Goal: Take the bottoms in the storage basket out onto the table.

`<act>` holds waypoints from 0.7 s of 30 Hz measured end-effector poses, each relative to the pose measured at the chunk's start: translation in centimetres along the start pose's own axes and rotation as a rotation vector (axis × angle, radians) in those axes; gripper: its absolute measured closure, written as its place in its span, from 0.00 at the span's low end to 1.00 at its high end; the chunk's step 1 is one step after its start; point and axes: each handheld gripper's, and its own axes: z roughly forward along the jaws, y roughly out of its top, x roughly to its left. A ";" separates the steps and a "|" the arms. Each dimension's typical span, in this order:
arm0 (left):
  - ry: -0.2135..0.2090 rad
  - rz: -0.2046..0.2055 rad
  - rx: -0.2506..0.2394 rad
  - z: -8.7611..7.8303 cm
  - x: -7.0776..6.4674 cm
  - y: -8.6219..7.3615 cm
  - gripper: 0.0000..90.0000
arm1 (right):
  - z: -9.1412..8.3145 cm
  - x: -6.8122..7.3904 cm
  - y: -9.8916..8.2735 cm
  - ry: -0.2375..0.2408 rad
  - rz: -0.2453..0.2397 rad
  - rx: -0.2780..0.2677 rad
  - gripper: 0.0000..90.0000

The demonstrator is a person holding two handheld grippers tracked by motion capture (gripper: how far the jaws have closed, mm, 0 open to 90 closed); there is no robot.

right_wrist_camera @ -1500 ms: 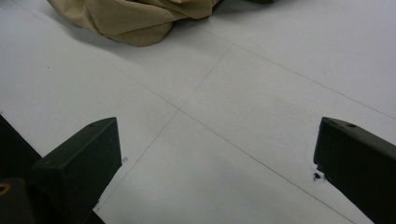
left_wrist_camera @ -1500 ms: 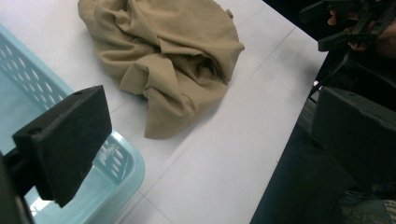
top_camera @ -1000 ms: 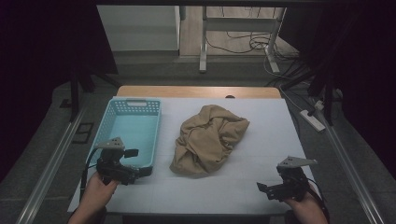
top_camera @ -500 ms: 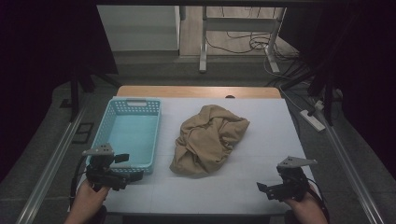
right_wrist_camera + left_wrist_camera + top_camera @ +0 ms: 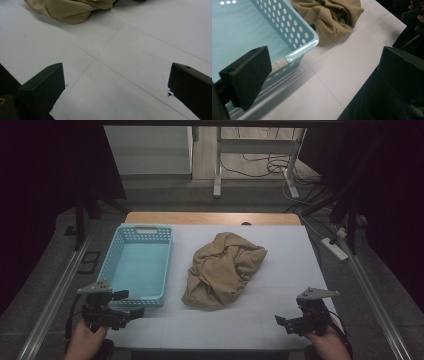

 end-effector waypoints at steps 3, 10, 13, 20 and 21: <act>0.009 -0.007 0.000 -0.3 0.2 -0.5 0.00 | 0.0 0.0 0.0 -0.001 0.001 0.004 0.01; 0.018 -0.029 -0.015 -0.9 0.6 -1.6 0.00 | 0.0 0.0 0.0 -0.002 0.003 0.000 0.01; 0.025 -0.038 -0.018 -1.0 0.8 -2.1 0.00 | 0.0 0.0 0.0 -0.002 0.002 -0.001 0.01; 0.030 -0.061 -0.033 -1.4 1.2 -3.0 0.00 | 0.0 -0.1 0.0 -0.002 0.005 -0.004 0.01; 0.023 -0.061 -0.051 -1.6 1.2 -3.1 0.00 | 0.0 0.0 0.0 -0.002 0.005 -0.004 0.01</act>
